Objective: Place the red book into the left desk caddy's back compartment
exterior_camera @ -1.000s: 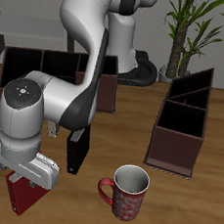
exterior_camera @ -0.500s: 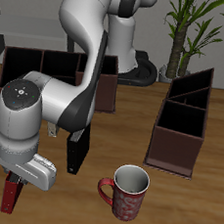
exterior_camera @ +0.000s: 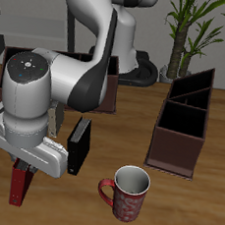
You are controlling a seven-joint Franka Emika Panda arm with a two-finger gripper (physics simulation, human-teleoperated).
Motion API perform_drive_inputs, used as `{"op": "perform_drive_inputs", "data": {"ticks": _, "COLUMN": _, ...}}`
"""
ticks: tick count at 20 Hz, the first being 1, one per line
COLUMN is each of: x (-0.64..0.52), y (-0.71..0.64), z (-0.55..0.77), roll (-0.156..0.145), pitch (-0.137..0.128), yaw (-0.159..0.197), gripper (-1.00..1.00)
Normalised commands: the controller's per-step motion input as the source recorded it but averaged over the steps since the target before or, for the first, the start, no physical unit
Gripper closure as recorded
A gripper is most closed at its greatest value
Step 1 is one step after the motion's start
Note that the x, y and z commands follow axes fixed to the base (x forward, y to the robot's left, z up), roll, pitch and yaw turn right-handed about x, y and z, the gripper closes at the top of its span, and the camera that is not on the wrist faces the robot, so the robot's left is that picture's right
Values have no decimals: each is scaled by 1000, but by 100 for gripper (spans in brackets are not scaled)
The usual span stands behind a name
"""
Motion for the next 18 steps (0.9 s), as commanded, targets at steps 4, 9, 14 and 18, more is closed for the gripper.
{"op": "perform_drive_inputs", "data": {"ticks": 4, "x": -194, "y": 107, "z": 713, "roll": 5, "pitch": -69, "yaw": 28, "gripper": 100}}
{"op": "perform_drive_inputs", "data": {"ticks": 9, "x": -285, "y": 19, "z": 565, "roll": -34, "pitch": -48, "yaw": -53, "gripper": 100}}
{"op": "perform_drive_inputs", "data": {"ticks": 14, "x": -318, "y": 199, "z": 395, "roll": -11, "pitch": -47, "yaw": 44, "gripper": 100}}
{"op": "perform_drive_inputs", "data": {"ticks": 18, "x": -203, "y": -87, "z": 250, "roll": -22, "pitch": -33, "yaw": 22, "gripper": 100}}
